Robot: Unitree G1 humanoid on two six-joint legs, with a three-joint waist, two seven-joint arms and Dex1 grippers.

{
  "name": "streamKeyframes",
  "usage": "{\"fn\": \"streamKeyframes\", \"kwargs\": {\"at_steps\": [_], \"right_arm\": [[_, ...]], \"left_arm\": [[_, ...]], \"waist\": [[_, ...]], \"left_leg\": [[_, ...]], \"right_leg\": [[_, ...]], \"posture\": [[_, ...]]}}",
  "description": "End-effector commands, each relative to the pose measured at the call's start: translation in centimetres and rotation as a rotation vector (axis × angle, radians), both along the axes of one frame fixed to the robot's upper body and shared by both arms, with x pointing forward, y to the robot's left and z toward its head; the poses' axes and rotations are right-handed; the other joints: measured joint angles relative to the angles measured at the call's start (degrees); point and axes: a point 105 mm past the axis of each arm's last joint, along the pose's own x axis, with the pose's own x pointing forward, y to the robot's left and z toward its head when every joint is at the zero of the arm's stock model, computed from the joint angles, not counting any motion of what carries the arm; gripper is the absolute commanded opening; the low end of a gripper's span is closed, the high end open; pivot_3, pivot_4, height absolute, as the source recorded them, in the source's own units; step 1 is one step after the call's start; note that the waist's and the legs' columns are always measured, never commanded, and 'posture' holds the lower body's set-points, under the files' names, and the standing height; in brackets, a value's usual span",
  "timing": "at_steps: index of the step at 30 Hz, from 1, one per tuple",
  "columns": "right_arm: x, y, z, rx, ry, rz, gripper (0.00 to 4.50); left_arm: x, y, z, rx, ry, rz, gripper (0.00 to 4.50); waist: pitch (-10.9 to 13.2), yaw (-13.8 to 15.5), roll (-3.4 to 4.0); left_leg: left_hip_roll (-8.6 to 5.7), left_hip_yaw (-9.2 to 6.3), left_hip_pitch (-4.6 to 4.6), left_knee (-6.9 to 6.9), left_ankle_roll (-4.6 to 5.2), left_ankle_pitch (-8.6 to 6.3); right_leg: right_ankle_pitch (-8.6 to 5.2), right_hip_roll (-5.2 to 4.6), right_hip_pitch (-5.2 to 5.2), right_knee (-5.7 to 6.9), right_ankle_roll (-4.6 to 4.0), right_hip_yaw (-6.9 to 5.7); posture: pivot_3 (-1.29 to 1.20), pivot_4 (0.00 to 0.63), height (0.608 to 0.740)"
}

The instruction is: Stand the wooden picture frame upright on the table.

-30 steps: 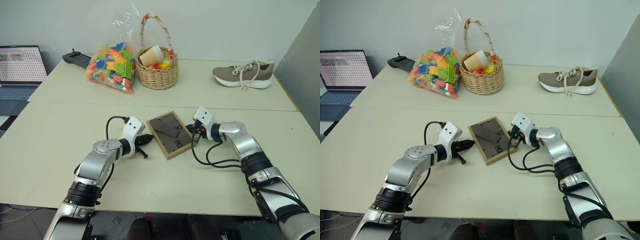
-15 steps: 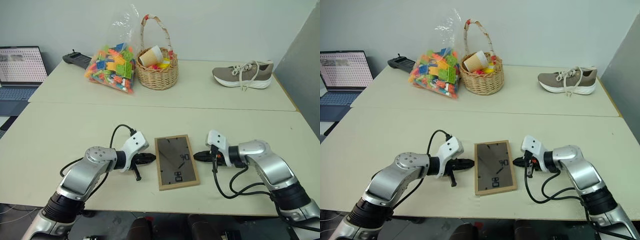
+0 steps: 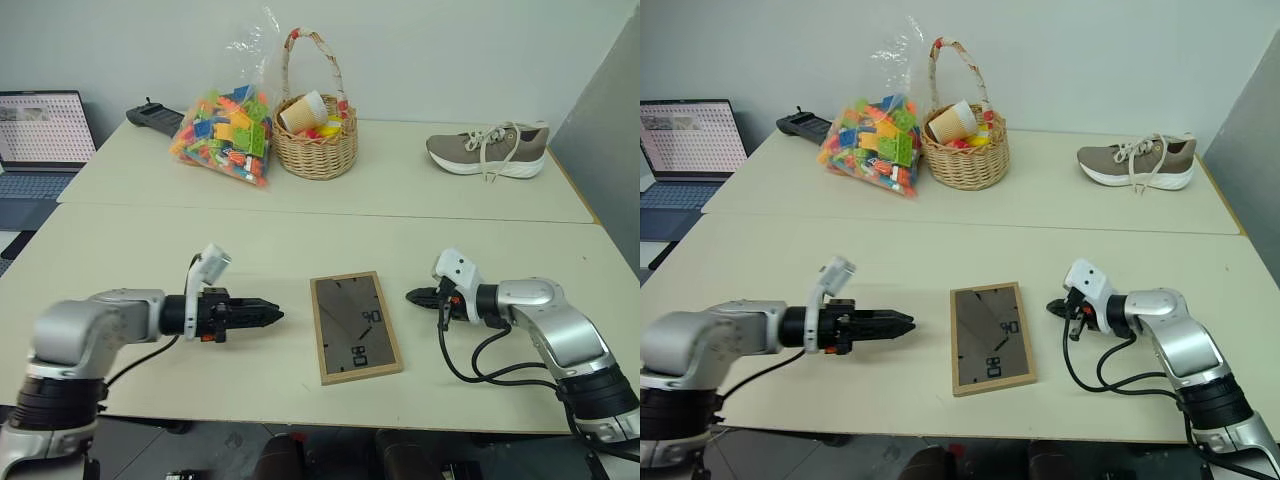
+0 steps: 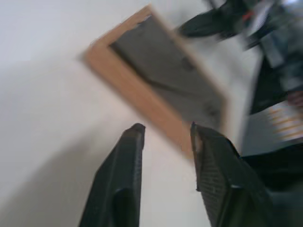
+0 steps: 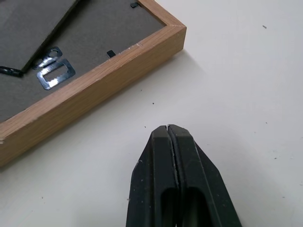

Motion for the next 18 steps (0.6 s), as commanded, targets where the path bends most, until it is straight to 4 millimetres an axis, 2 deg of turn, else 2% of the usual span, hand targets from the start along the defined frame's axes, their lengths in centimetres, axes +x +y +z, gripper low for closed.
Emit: {"fn": "streamKeyframes", "kwargs": {"at_steps": [1,5,10,18], "right_arm": [[-0.2,0.4,1.0,0.043,-0.037,-0.002,0.0],[-1.8,1.6,0.2,0.049,-0.002,0.043,0.0],[-2.9,3.4,-0.9,0.058,0.025,0.085,0.0],[-2.2,6.5,-1.4,0.075,0.01,0.124,0.0]], "left_arm": [[-1.2,0.5,-0.5,-0.08,0.185,0.037,2.58],[-2.3,-0.1,-2.8,-0.09,0.254,0.056,3.3],[-2.2,-1.8,-6.6,-0.094,0.316,0.138,4.35],[-1.1,-5.6,-8.5,-0.128,0.31,0.13,4.43]], "waist": [[0.0,-0.05,0.0],[-0.01,-0.23,0.02],[-0.03,-0.15,0.01],[-0.8,0.3,0.28]], "left_leg": [[0.01,-0.02,0.01,0.0,0.0,0.0],[0.04,-0.11,0.08,-0.01,0.0,0.0],[0.03,-0.14,0.09,0.03,-0.01,0.0],[-0.07,-0.07,0.27,0.03,-0.02,0.01]], "right_leg": [[0.0,0.0,0.0,0.02,0.0,0.01],[0.0,-0.02,0.0,0.07,-0.01,0.14],[0.01,-0.06,0.02,0.09,-0.02,0.21],[0.01,-0.11,0.21,0.06,-0.01,0.27]], "posture": [[0.0,0.15,0.74],[0.0,0.15,0.74],[0.0,0.15,0.74],[0.0,0.15,0.74]]}}
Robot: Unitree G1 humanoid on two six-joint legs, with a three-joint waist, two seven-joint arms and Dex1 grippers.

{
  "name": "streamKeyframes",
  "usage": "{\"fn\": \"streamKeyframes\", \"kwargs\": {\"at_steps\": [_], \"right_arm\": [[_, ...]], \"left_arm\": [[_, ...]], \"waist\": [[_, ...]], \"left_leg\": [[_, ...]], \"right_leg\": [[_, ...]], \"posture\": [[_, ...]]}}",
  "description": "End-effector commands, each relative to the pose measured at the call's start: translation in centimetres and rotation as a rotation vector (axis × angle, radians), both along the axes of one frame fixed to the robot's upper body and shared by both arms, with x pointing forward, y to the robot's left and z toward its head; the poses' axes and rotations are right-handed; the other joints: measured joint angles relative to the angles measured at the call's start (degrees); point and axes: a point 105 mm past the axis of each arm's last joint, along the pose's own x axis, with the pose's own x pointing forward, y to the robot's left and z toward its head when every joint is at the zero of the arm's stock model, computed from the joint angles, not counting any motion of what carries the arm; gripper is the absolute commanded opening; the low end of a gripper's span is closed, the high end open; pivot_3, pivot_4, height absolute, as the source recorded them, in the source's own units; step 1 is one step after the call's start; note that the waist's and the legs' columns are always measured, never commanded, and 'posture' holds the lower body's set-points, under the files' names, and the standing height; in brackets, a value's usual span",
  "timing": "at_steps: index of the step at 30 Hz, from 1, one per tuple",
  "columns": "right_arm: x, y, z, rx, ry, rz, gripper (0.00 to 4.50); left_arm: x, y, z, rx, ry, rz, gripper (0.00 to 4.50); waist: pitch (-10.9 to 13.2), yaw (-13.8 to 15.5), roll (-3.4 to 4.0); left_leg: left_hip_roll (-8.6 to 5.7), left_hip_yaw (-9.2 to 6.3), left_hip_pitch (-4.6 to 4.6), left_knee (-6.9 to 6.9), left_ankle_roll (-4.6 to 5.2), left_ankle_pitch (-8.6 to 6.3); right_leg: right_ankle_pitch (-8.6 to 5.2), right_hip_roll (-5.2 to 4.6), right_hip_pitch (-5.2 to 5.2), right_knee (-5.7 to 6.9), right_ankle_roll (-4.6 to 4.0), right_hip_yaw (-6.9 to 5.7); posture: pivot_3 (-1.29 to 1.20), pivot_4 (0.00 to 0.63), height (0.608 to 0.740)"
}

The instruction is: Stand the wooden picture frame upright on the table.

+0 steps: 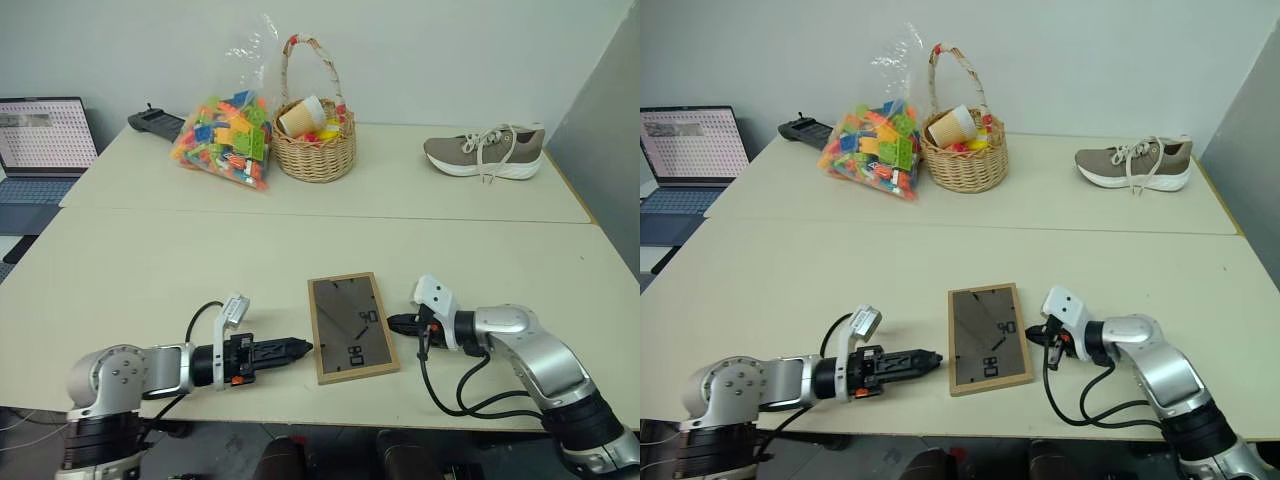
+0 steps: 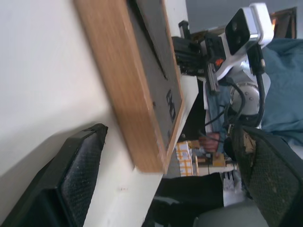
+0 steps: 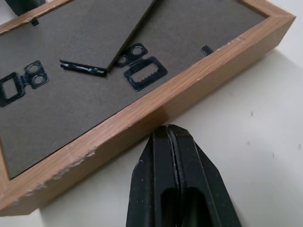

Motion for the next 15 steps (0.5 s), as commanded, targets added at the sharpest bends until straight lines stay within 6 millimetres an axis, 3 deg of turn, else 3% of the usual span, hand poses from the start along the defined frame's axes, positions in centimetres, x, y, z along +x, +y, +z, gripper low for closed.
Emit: {"fn": "streamKeyframes", "kwargs": {"at_steps": [1,4,7,15], "right_arm": [[0.1,2.4,0.6,0.03,-0.035,0.056,0.0],[0.1,2.6,0.4,0.028,-0.035,0.057,0.0],[0.2,2.1,0.1,0.013,-0.035,0.039,0.0],[0.3,1.2,0.3,0.018,-0.04,-0.002,0.0]], "left_arm": [[0.3,-2.1,-1.9,0.04,0.032,-0.014,4.43],[0.4,-3.0,-1.7,0.03,0.007,-0.034,4.43],[0.5,-2.9,-1.5,0.026,-0.002,-0.033,4.43],[0.3,-1.9,-0.3,0.012,-0.023,-0.038,2.92]], "waist": [[-0.08,0.29,0.08],[-0.09,0.63,0.1],[-0.09,0.65,0.1],[-0.06,0.23,0.06]], "left_leg": [[-0.01,0.01,0.17,-0.01,0.0,0.0],[-0.04,0.05,0.76,-0.12,0.02,-0.06],[-0.08,0.03,0.73,-0.11,0.03,-0.07],[-0.03,0.01,0.72,-0.16,0.03,-0.09]], "right_leg": [[0.0,0.0,0.18,-0.04,0.0,0.01],[-0.03,-0.01,0.94,-0.36,0.02,-0.07],[-0.04,-0.05,0.93,-0.39,0.05,-0.01],[-0.05,0.0,0.84,-0.37,0.06,0.02]], "posture": [[0.0,0.15,0.74],[0.0,0.15,0.74],[0.0,0.15,0.74],[0.0,0.15,0.74]]}}
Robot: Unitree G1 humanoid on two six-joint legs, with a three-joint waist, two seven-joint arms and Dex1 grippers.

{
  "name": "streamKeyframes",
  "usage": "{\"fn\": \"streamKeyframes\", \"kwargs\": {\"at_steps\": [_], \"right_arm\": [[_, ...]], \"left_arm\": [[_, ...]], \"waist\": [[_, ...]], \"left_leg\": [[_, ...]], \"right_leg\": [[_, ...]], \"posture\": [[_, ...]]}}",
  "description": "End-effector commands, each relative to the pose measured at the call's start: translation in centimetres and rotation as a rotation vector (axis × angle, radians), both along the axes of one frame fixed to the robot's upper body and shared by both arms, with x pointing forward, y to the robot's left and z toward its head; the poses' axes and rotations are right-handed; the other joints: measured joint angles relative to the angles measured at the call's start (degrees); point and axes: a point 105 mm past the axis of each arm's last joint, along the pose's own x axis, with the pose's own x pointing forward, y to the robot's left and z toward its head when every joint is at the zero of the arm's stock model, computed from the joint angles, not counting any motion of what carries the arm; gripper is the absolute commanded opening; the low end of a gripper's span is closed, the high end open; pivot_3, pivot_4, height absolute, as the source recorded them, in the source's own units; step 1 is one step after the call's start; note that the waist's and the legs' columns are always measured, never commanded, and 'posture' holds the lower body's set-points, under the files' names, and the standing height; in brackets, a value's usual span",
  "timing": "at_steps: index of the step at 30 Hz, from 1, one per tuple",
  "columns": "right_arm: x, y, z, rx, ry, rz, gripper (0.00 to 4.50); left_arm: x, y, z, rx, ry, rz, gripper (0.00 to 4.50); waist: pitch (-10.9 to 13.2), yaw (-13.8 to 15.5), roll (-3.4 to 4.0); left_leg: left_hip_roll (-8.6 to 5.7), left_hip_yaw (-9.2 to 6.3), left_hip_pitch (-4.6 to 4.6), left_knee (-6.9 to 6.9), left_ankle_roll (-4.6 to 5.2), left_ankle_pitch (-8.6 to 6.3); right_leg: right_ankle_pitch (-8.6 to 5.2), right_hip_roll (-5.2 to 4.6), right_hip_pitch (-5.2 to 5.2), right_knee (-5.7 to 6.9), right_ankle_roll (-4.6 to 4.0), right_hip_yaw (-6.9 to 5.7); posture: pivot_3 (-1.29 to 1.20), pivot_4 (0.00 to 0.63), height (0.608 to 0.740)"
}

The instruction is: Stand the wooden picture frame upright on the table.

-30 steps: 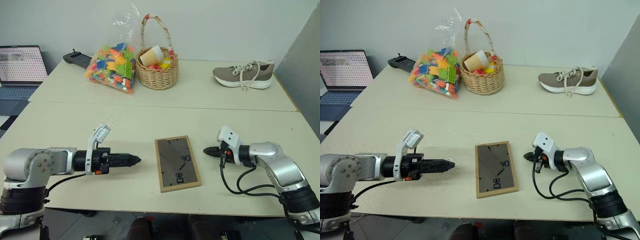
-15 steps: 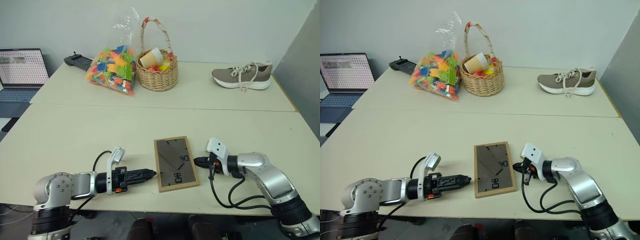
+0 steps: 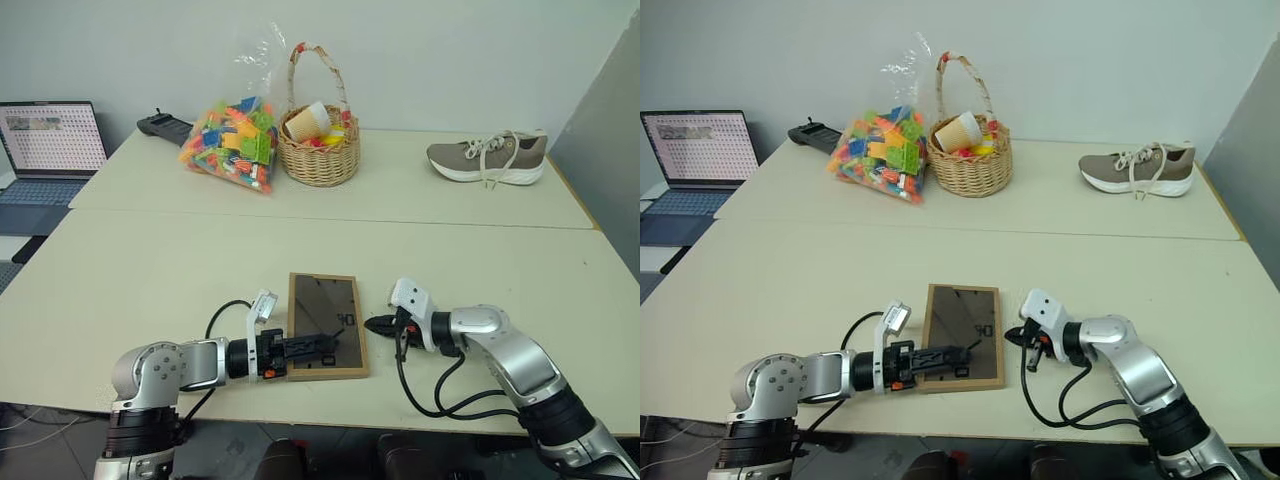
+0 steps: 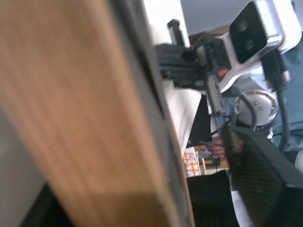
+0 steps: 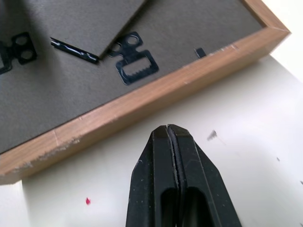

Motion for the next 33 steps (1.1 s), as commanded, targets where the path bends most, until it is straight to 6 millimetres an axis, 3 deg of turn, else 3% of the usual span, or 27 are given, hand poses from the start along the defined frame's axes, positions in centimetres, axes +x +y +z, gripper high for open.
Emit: {"fn": "streamKeyframes", "kwargs": {"at_steps": [1,8,11,13,18,21,27,33], "right_arm": [[0.3,-0.6,0.7,0.006,-0.033,-0.026,0.0],[1.1,-1.6,0.9,-0.004,-0.054,-0.064,0.0],[1.8,-1.8,1.9,0.007,-0.088,-0.077,0.0],[2.2,-1.9,3.7,0.052,-0.105,-0.082,0.0],[0.4,-1.7,9.6,0.153,-0.057,0.075,0.89],[0.1,-0.8,12.4,0.243,-0.018,0.122,1.68],[1.7,1.5,15.8,0.378,0.03,0.145,3.1],[3.1,4.3,15.9,0.374,0.009,0.157,4.4]], "left_arm": [[-0.4,0.4,0.4,-0.005,0.003,-0.014,2.72],[-0.7,1.1,2.2,-0.032,-0.004,-0.051,1.31],[-0.3,1.2,2.5,-0.024,-0.021,-0.045,1.23],[0.5,1.3,2.7,-0.004,-0.042,-0.018,1.23],[2.6,1.5,5.8,0.008,-0.201,-0.022,1.23],[3.7,1.3,7.5,0.022,-0.326,-0.032,1.23],[4.6,0.3,9.2,0.075,-0.52,-0.107,1.23],[4.9,-0.1,9.6,0.074,-0.568,-0.135,1.23]], "waist": [[0.02,-0.05,-0.02],[0.07,-0.12,-0.1],[0.07,-0.13,-0.11],[0.11,-0.12,-0.12],[0.41,0.04,-0.31],[0.48,-0.06,-0.34],[0.51,-0.3,-0.32],[0.51,-0.07,-0.32]], "left_leg": [[0.0,0.0,0.0,-0.02,0.0,0.0],[0.01,0.01,0.0,-0.14,0.0,0.0],[0.01,0.01,0.01,-0.2,0.0,0.0],[0.01,0.02,0.01,-0.21,0.0,0.0],[0.0,0.0,-0.04,-0.2,0.0,0.0],[0.04,-0.02,-0.03,-0.51,-0.01,0.01],[0.05,0.06,-0.11,-0.69,-0.02,0.01],[0.08,0.08,-0.16,-0.71,-0.01,0.0]], "right_leg": [[0.0,0.01,-0.02,0.0,0.0,0.0],[0.0,0.02,-0.07,-0.02,0.0,0.03],[0.0,0.02,-0.09,-0.04,0.0,0.03],[0.0,0.02,-0.09,-0.06,0.0,0.03],[0.0,0.02,-0.12,-0.05,-0.01,0.01],[0.01,0.02,-0.13,-0.31,-0.02,-0.02],[0.02,0.01,-0.14,-0.65,-0.04,0.03],[0.02,-0.03,-0.15,-0.77,-0.04,-0.03]], "posture": [[0.0,0.15,0.74],[0.0,0.15,0.74],[0.0,0.15,0.74],[0.0,0.15,0.74],[0.0,0.15,0.74],[0.0,0.15,0.74],[0.0,0.15,0.74],[0.0,0.15,0.74]]}}
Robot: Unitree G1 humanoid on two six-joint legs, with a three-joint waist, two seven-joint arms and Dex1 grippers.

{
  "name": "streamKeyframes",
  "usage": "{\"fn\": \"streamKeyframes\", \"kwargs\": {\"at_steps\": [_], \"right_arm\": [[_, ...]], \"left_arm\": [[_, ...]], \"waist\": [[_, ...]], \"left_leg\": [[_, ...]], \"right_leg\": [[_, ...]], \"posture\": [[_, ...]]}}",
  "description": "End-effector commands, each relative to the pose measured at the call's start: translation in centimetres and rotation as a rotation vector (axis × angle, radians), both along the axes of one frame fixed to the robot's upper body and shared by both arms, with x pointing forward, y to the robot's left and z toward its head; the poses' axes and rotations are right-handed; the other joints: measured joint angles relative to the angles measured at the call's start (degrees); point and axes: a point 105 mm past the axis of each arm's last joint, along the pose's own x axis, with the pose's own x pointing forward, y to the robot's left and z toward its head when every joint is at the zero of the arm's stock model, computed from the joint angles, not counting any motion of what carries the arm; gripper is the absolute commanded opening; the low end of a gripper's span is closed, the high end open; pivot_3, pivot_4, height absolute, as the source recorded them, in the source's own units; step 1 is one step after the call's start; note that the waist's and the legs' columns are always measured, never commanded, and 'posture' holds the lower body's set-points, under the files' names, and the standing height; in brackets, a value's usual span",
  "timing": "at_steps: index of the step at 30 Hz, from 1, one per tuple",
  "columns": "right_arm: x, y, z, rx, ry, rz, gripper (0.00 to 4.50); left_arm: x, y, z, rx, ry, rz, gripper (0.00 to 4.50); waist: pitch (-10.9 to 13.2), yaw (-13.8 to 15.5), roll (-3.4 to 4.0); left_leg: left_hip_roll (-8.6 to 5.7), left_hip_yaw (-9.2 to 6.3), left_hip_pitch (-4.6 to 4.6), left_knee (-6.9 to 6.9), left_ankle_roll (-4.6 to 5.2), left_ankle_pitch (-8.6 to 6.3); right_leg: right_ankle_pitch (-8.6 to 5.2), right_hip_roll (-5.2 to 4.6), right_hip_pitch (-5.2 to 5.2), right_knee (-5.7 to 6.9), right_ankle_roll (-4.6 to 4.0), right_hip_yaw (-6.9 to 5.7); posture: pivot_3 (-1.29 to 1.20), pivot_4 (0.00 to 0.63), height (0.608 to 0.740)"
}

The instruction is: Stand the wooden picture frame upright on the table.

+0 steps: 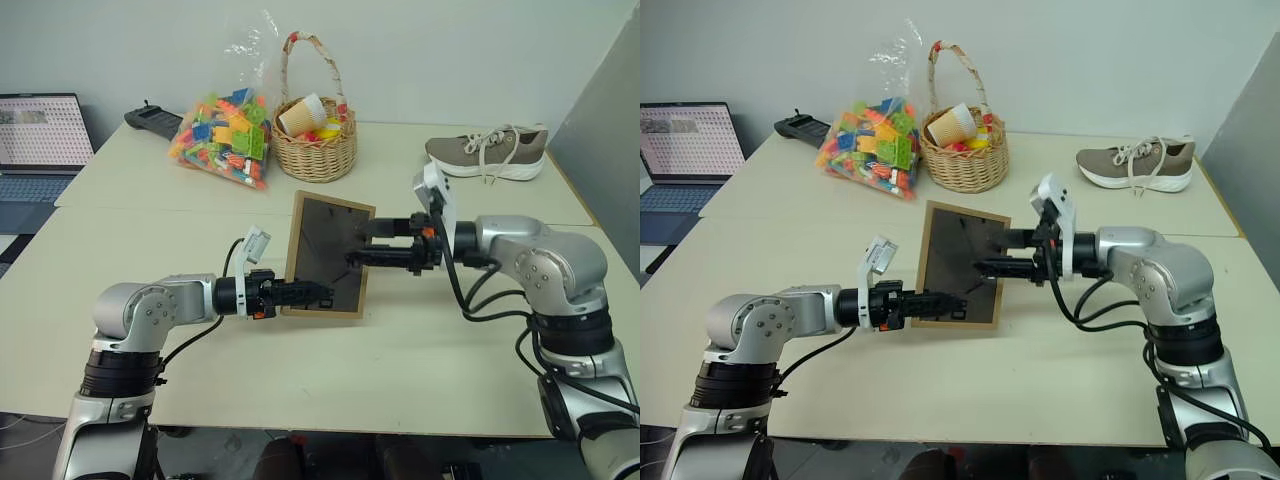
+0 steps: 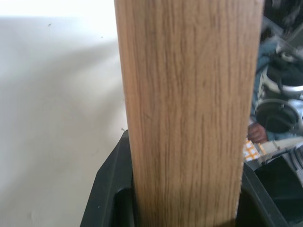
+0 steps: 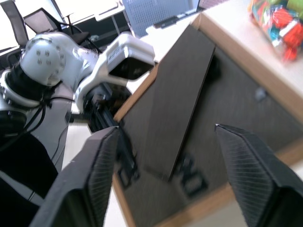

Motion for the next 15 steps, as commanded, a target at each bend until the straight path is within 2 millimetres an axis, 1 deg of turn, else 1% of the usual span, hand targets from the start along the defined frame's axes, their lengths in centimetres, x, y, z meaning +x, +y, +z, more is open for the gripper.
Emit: {"fn": "streamKeyframes", "kwargs": {"at_steps": [1,5,8,11,15], "right_arm": [[0.6,2.1,0.5,-0.002,-0.054,0.007,4.5],[0.0,3.8,0.6,0.011,-0.065,0.058,4.5],[-1.2,4.1,1.3,0.071,-0.027,0.128,4.5],[-2.4,2.9,1.8,0.112,0.011,0.176,4.5],[-3.9,-0.7,1.3,0.106,0.086,0.182,4.5]], "left_arm": [[-0.1,-0.5,1.8,-0.025,-0.089,-0.05,1.23],[-0.2,-0.7,1.7,-0.019,-0.09,-0.057,1.23],[-0.3,-0.6,1.6,-0.021,-0.08,-0.056,1.23],[-0.3,-0.3,1.4,-0.02,-0.063,-0.045,1.23],[-1.3,-0.2,1.2,-0.045,-0.015,-0.058,1.23]], "waist": [[0.01,-0.04,0.02],[0.01,-0.09,0.02],[0.01,-0.01,0.02],[0.01,0.13,0.02],[0.01,0.36,0.02]], "left_leg": [[0.01,0.0,0.0,-0.01,0.0,0.0],[0.02,-0.01,-0.05,0.0,0.0,0.0],[0.02,-0.02,-0.1,0.01,0.0,0.0],[0.02,-0.03,-0.15,0.02,0.0,0.0],[0.03,-0.14,-0.36,0.05,0.0,0.0]], "right_leg": [[0.0,0.0,-0.01,0.0,0.0,0.01],[0.0,0.02,-0.09,0.06,0.0,-0.01],[0.0,0.01,-0.11,0.05,0.0,-0.02],[0.0,-0.01,-0.14,0.05,0.0,-0.04],[0.0,-0.05,-0.28,0.04,0.0,-0.15]], "posture": [[0.0,0.15,0.74],[0.0,0.15,0.74],[0.0,0.15,0.74],[0.0,0.15,0.74],[0.0,0.15,0.74]]}}
